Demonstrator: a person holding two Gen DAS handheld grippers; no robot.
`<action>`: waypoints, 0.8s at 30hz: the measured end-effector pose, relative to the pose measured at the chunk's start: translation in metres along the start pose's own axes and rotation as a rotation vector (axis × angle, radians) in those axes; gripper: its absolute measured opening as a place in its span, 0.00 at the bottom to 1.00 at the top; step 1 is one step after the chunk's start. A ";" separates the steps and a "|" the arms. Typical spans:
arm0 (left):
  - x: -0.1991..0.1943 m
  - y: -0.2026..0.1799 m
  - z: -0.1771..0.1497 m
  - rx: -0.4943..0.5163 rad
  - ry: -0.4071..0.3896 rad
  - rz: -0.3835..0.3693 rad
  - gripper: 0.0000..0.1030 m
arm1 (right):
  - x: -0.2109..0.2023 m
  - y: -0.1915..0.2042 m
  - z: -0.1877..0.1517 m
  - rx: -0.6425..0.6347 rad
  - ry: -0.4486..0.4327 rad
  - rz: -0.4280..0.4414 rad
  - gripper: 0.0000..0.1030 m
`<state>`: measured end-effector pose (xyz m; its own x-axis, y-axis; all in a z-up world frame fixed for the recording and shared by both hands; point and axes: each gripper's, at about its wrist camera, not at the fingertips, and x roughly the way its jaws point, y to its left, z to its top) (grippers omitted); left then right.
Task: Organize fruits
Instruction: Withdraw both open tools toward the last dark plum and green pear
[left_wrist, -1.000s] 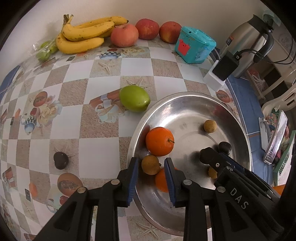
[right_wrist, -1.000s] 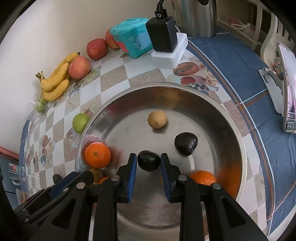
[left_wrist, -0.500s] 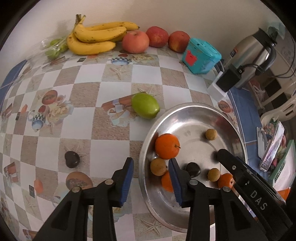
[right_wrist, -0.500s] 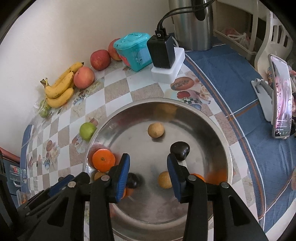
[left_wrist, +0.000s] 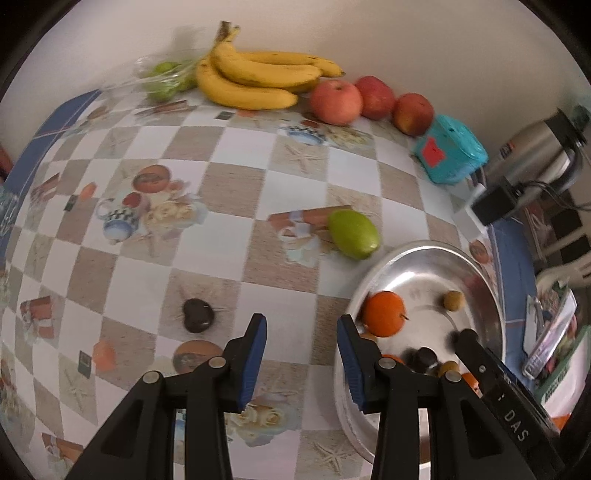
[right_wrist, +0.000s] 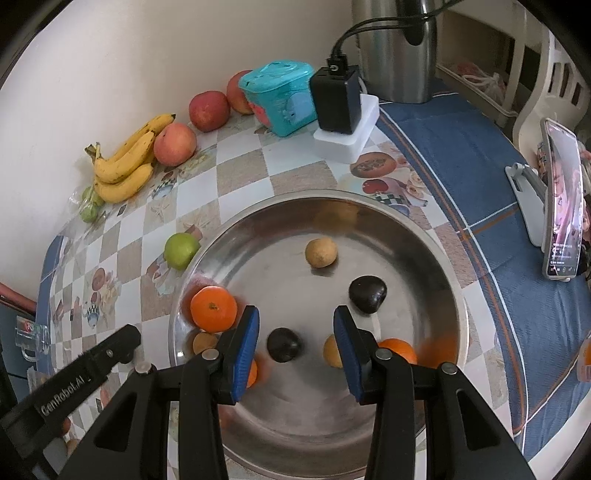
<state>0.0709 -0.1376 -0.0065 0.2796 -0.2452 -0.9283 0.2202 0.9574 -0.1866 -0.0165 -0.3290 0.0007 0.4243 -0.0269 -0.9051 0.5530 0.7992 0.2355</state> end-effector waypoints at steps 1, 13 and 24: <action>0.001 0.002 0.000 -0.008 0.002 0.004 0.45 | 0.001 0.002 0.000 -0.007 0.003 0.000 0.42; 0.008 0.018 0.001 -0.064 0.017 0.083 0.84 | 0.008 0.007 -0.003 -0.046 0.029 -0.039 0.70; 0.008 0.032 0.001 -0.091 -0.006 0.166 1.00 | 0.008 0.008 -0.002 -0.061 0.021 -0.054 0.82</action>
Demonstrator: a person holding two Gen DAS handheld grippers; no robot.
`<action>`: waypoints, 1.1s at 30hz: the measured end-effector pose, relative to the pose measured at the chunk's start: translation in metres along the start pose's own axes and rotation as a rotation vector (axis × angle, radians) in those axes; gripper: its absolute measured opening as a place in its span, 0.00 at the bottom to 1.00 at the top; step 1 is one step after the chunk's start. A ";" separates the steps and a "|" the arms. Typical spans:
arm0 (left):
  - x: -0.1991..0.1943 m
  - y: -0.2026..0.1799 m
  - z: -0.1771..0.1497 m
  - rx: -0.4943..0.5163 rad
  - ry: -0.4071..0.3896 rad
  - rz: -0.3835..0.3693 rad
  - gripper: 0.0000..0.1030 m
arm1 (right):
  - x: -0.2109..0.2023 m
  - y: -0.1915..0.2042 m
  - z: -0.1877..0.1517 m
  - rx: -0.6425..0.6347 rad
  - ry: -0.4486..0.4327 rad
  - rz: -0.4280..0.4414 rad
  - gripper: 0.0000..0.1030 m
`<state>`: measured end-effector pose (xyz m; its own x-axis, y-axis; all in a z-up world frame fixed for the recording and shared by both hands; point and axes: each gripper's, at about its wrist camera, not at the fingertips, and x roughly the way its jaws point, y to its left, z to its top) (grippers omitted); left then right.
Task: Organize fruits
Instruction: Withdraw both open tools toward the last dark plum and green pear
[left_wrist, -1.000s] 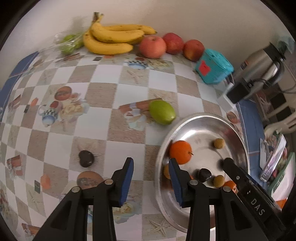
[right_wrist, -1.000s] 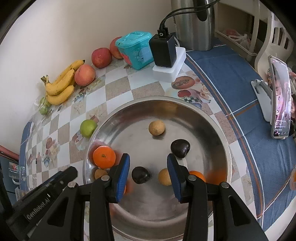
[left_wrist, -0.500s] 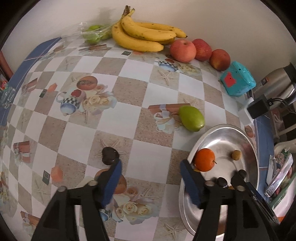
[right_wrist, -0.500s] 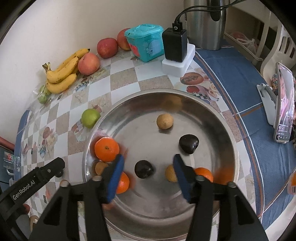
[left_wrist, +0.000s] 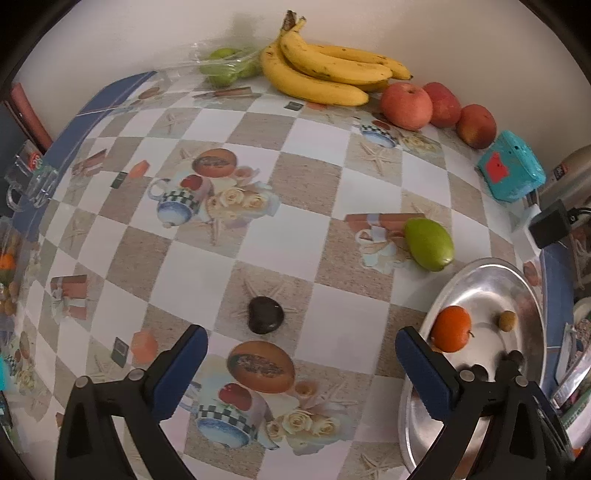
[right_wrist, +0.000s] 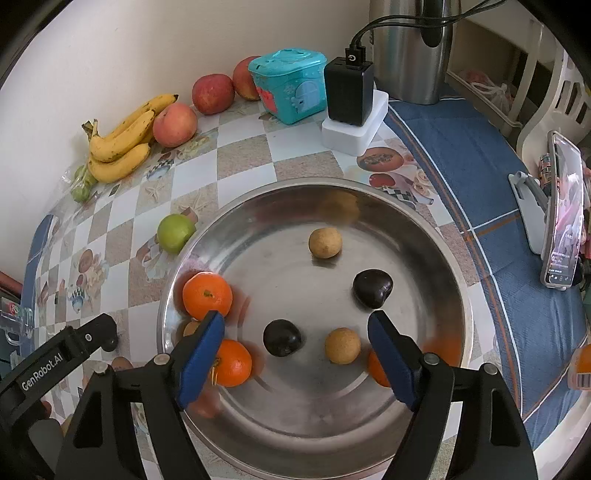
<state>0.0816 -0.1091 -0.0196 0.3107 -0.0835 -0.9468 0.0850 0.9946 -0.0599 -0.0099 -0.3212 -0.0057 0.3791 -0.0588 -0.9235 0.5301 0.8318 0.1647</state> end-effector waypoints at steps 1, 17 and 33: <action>0.000 0.002 0.000 -0.001 -0.006 0.006 1.00 | 0.000 0.000 0.000 -0.001 -0.004 0.002 0.89; -0.008 0.068 0.009 -0.121 -0.051 0.036 1.00 | -0.002 0.020 -0.001 -0.054 -0.059 0.086 0.90; 0.031 0.050 0.014 0.021 0.072 -0.078 0.81 | 0.002 0.074 0.039 -0.135 -0.081 0.189 0.73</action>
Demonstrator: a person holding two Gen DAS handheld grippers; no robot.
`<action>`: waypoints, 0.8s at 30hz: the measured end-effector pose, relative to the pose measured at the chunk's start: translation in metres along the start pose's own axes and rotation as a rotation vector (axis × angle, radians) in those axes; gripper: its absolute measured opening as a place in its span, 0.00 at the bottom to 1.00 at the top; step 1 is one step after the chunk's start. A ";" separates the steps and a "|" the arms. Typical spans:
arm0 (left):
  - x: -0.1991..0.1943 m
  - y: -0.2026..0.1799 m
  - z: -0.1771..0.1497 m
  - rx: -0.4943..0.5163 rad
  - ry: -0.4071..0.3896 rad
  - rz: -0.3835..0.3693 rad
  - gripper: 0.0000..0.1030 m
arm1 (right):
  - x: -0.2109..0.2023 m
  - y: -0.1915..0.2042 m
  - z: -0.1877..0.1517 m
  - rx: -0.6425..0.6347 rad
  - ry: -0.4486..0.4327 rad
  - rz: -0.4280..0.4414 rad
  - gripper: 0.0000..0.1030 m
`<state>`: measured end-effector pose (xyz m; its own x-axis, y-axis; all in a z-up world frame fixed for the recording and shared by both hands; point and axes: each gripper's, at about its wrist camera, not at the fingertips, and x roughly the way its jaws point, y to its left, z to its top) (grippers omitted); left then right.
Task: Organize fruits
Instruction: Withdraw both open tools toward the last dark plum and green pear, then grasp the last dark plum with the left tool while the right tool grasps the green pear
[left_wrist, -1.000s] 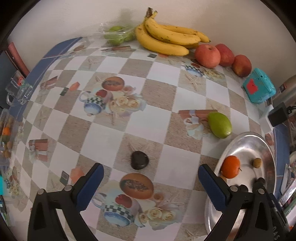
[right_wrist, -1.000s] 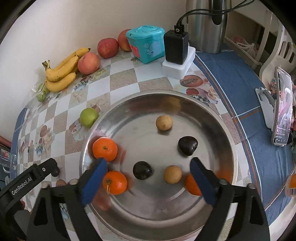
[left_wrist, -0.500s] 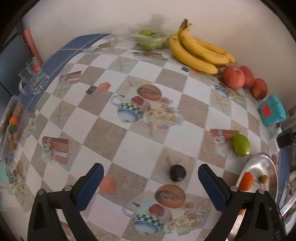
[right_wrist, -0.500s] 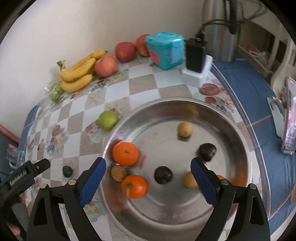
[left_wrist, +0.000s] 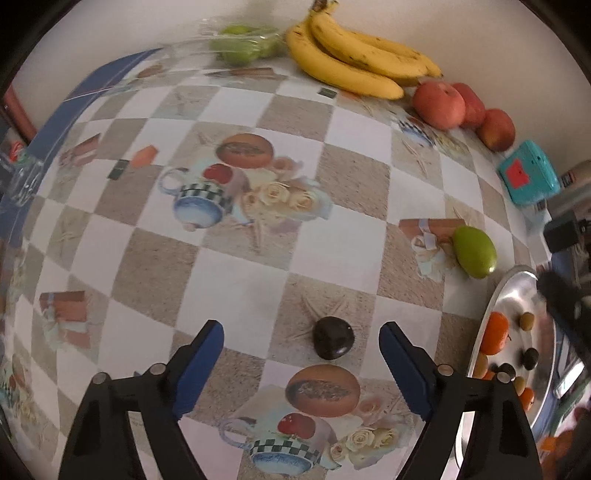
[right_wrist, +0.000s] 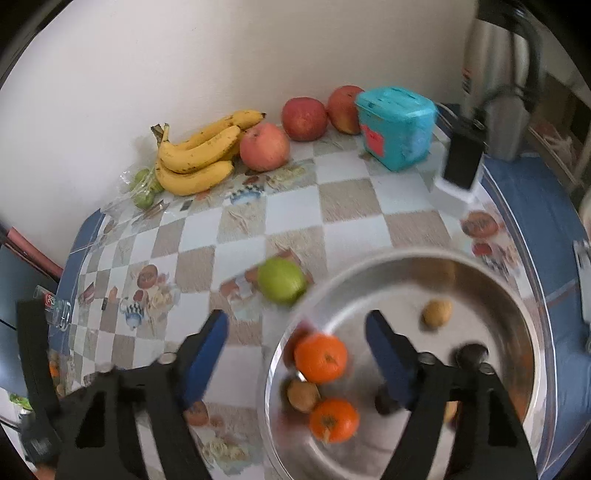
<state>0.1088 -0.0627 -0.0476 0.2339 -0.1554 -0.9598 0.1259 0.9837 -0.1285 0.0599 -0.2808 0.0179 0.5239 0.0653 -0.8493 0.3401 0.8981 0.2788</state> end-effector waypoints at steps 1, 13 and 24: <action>0.002 -0.001 0.001 0.008 0.008 -0.010 0.75 | 0.003 0.003 0.005 -0.008 0.008 0.001 0.73; 0.024 -0.018 0.003 0.067 0.064 -0.024 0.51 | 0.057 0.036 0.032 -0.162 0.158 -0.108 0.58; 0.029 -0.020 0.008 0.057 0.059 -0.040 0.27 | 0.084 0.037 0.028 -0.206 0.205 -0.154 0.47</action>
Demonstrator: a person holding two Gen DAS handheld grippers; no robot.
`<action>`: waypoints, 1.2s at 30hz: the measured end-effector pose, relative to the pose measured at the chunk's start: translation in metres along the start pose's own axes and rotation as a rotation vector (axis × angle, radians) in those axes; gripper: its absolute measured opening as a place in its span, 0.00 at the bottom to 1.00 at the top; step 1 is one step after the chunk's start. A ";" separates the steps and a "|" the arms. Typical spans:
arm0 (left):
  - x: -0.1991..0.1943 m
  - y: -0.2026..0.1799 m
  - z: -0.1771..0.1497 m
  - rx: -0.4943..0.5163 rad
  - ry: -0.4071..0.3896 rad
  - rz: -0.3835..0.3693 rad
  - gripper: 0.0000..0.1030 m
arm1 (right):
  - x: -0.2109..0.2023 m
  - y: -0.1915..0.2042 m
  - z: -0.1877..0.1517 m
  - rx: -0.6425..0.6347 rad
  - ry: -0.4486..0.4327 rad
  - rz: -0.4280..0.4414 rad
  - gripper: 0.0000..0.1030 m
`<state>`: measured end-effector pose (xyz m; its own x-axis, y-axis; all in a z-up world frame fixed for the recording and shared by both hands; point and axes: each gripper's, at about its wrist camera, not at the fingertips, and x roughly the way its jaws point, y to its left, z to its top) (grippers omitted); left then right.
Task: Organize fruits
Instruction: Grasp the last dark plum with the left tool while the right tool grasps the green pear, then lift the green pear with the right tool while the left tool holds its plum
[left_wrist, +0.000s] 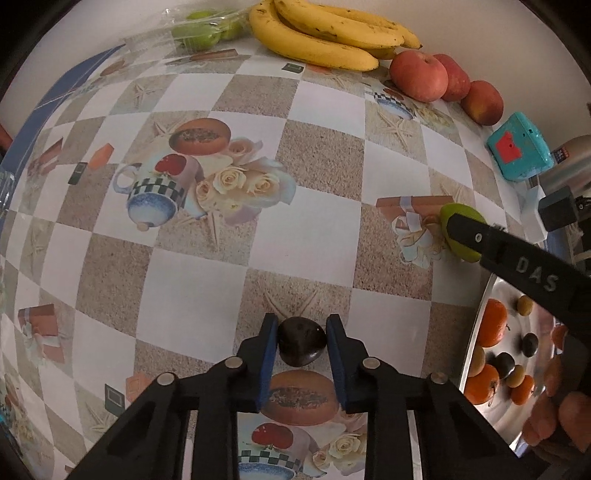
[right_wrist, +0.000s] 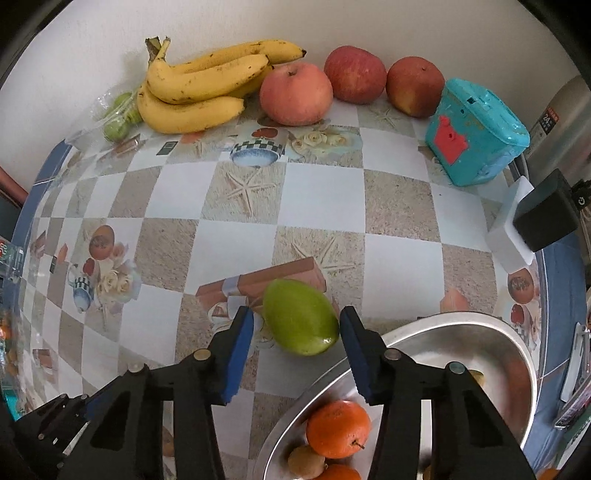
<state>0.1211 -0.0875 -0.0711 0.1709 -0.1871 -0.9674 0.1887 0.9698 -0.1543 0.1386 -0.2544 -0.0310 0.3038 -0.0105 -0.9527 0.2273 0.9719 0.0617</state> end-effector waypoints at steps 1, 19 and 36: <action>0.000 0.000 0.001 -0.004 -0.001 -0.003 0.27 | 0.001 0.000 0.000 -0.001 0.001 -0.005 0.44; -0.043 0.013 -0.004 -0.028 -0.086 -0.084 0.27 | -0.038 0.001 -0.026 0.065 -0.106 0.122 0.35; -0.050 0.028 -0.010 -0.082 -0.079 -0.141 0.27 | -0.074 0.006 -0.067 0.071 -0.149 0.149 0.08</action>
<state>0.1079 -0.0496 -0.0290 0.2240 -0.3306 -0.9168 0.1368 0.9421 -0.3063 0.0550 -0.2324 0.0200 0.4708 0.0924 -0.8774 0.2324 0.9464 0.2244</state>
